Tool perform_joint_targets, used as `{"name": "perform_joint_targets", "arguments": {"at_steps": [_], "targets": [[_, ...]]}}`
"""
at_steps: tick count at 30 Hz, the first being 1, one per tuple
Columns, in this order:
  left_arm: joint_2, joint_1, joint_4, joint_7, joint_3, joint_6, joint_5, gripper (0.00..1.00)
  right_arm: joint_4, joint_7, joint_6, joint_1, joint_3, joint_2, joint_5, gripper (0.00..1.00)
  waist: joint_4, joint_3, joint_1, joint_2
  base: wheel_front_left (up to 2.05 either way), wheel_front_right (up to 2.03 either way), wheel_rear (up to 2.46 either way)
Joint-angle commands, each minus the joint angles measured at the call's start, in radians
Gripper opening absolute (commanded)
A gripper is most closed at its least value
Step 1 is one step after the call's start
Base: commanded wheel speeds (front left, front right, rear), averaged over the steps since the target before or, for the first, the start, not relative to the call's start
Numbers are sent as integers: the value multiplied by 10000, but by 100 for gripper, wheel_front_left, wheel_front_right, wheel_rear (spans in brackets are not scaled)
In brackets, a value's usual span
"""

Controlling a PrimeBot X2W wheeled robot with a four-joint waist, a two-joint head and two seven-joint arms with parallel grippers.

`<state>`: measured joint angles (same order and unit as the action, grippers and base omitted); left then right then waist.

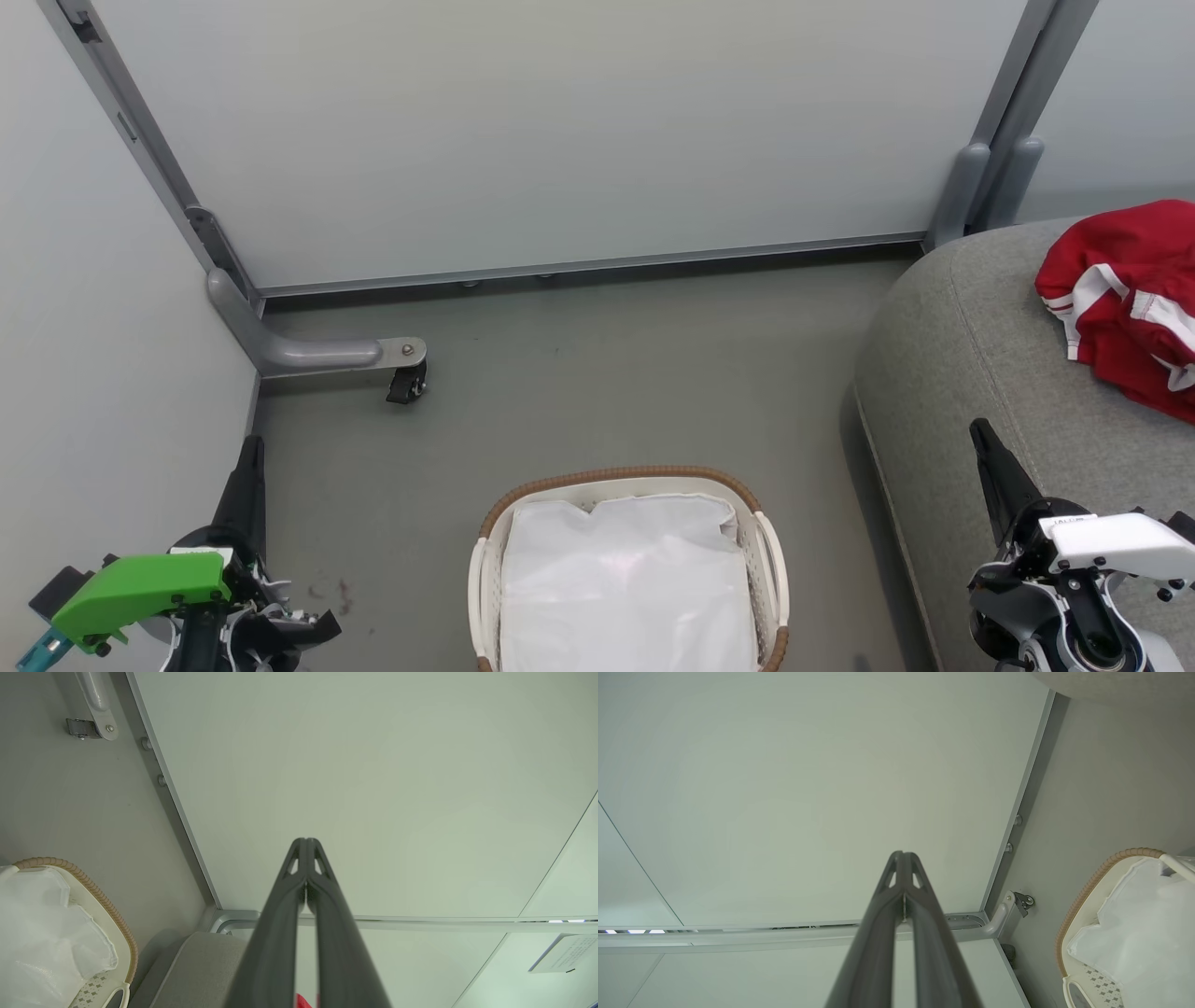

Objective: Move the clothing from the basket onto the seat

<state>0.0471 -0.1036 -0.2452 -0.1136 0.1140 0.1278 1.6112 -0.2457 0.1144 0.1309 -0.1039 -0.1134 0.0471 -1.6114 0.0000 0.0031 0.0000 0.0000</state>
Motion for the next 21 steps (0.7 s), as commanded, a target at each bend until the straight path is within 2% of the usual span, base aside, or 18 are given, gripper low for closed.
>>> {"name": "perform_joint_targets", "arguments": {"at_steps": [1,21], "targets": [[58,-100,15,-44,28,59,33,0,41,31,-2,-79,-21,60,-30,0,0,0,0,0,0,0,0],[58,-100,15,-43,27,60,32,0,38,30,-2,-78,-20,60,-30,0,0,0,0,0,0,0,0]]}}
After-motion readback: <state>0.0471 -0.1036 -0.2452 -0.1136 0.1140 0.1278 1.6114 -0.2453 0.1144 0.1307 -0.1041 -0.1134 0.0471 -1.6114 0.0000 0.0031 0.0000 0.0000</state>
